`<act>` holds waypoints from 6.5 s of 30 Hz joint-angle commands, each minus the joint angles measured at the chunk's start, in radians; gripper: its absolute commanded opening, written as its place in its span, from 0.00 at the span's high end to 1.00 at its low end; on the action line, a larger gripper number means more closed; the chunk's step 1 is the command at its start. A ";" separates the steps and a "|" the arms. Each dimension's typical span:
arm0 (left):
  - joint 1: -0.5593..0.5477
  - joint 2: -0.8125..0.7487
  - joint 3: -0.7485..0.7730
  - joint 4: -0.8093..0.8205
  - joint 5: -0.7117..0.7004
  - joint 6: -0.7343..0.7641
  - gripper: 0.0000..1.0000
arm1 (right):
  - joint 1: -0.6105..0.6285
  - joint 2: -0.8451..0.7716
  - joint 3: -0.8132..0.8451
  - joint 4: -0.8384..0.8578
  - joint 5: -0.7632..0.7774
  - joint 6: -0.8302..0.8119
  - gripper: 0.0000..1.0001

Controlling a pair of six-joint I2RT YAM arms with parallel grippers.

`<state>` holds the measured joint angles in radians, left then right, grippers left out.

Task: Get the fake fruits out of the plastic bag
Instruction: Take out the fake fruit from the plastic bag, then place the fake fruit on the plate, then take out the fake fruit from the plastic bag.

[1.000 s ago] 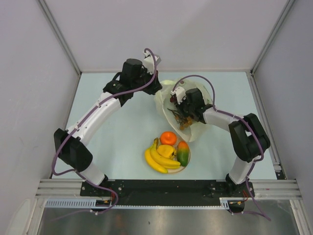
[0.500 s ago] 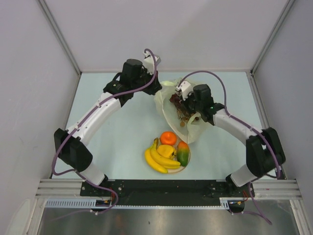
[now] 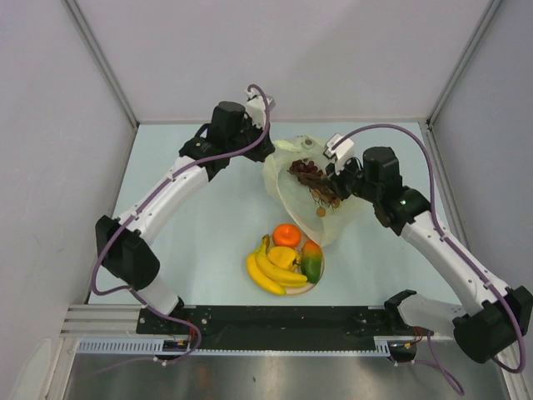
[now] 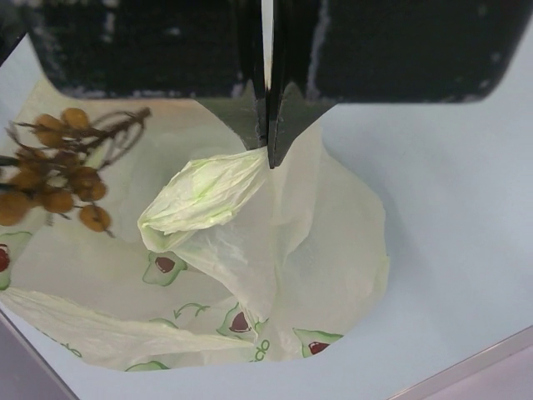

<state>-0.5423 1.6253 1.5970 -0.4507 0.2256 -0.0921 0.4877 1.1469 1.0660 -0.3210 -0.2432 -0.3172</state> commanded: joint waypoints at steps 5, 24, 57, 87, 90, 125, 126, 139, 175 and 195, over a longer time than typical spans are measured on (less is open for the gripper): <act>-0.022 0.030 0.043 0.020 -0.026 0.029 1.00 | 0.132 -0.176 0.017 -0.197 -0.128 -0.025 1.00; -0.053 -0.024 0.023 0.018 -0.029 0.034 1.00 | 0.319 0.053 0.011 -0.070 -0.242 -0.088 1.00; -0.056 -0.134 -0.068 0.032 -0.017 0.023 1.00 | 0.462 0.201 -0.058 -0.043 -0.142 -0.306 0.93; -0.056 -0.130 -0.091 0.027 -0.015 0.026 1.00 | 0.422 -0.001 0.032 0.030 0.039 -0.031 0.19; -0.056 -0.125 -0.088 0.026 -0.025 0.038 0.99 | 0.336 -0.013 0.032 -0.007 0.039 0.022 0.21; -0.056 -0.202 -0.101 0.003 0.020 0.091 1.00 | -0.011 0.763 0.313 0.436 0.227 0.257 0.50; -0.056 -0.200 -0.100 0.000 0.014 0.089 1.00 | -0.012 0.796 0.327 0.436 0.222 0.270 0.50; -0.074 -0.183 -0.085 -0.023 -0.016 0.180 1.00 | -0.012 0.990 0.538 0.456 0.412 0.308 0.53; -0.081 -0.153 -0.080 -0.020 -0.060 0.219 1.00 | 0.002 1.002 0.563 0.458 0.352 0.199 1.00; -0.070 0.062 0.026 0.075 -0.420 0.235 1.00 | 0.061 0.407 0.287 0.326 0.010 0.228 1.00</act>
<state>-0.6170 1.6199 1.5539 -0.4259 -0.0868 0.1146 0.5415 1.6554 1.3697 0.0048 -0.1490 -0.1383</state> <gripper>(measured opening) 0.006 0.013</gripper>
